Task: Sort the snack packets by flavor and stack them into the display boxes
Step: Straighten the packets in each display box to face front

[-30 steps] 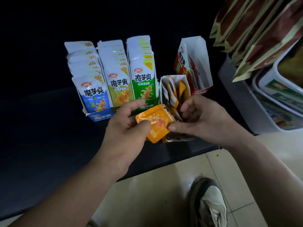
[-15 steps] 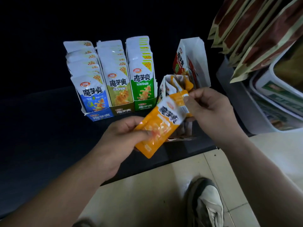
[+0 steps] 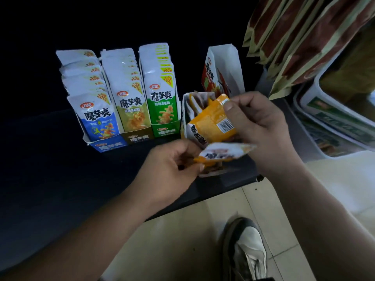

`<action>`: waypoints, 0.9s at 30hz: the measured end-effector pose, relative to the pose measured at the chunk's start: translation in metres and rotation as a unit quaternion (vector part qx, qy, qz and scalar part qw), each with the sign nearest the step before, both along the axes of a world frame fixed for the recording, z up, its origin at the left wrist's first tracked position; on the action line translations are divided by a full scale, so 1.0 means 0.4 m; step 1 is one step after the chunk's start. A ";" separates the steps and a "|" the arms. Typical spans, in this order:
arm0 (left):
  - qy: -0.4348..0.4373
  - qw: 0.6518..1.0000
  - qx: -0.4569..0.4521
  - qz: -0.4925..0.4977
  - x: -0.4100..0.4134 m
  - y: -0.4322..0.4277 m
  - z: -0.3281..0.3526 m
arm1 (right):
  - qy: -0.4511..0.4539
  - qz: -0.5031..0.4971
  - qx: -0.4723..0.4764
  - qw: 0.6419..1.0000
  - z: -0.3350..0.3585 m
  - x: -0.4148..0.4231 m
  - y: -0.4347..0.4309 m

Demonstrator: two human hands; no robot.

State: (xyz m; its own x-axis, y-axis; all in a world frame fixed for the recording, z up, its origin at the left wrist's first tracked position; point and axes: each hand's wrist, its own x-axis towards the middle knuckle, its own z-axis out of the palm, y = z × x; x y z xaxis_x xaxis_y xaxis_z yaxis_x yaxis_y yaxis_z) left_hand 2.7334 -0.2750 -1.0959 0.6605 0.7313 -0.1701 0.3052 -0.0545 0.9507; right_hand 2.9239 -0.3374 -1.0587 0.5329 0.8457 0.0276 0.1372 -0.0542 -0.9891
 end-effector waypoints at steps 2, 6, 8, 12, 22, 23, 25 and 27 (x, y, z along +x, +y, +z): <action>0.019 0.999 0.037 -0.030 -0.003 0.002 -0.004 | -0.019 -0.001 -0.011 1.000 0.004 0.005 -0.003; 0.053 0.997 0.047 -0.039 -0.012 0.012 0.026 | -0.022 -0.016 -0.015 1.000 0.002 0.013 -0.008; 0.050 0.997 0.037 -0.036 -0.014 0.014 0.032 | -0.017 -0.025 -0.011 0.999 0.005 0.018 -0.009; 0.034 0.998 -0.008 -0.052 -0.015 0.003 0.035 | -0.025 -0.022 -0.002 0.999 0.017 0.011 -0.009; 0.054 0.990 0.061 -0.116 -0.029 0.004 0.038 | -0.051 -0.006 0.016 0.999 0.024 -0.005 -0.007; 0.064 0.989 0.067 -0.117 -0.033 0.008 0.037 | -0.068 0.004 0.016 0.998 0.022 0.000 -0.009; 0.043 0.991 0.069 -0.106 -0.037 0.007 0.034 | -0.084 0.012 0.022 0.996 0.021 0.005 -0.010; 0.005 0.994 0.060 -0.087 -0.032 0.000 0.037 | -0.087 0.011 0.029 0.996 0.024 0.005 -0.008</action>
State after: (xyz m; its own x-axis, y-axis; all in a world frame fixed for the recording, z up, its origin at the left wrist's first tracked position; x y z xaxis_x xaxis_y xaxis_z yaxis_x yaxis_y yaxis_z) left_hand 2.7205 -0.2750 -1.0811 0.7775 0.6216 -0.0957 0.2913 -0.2210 0.9308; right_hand 2.9259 -0.3408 -1.0491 0.4973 0.8513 0.1673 0.3081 0.0071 -0.9513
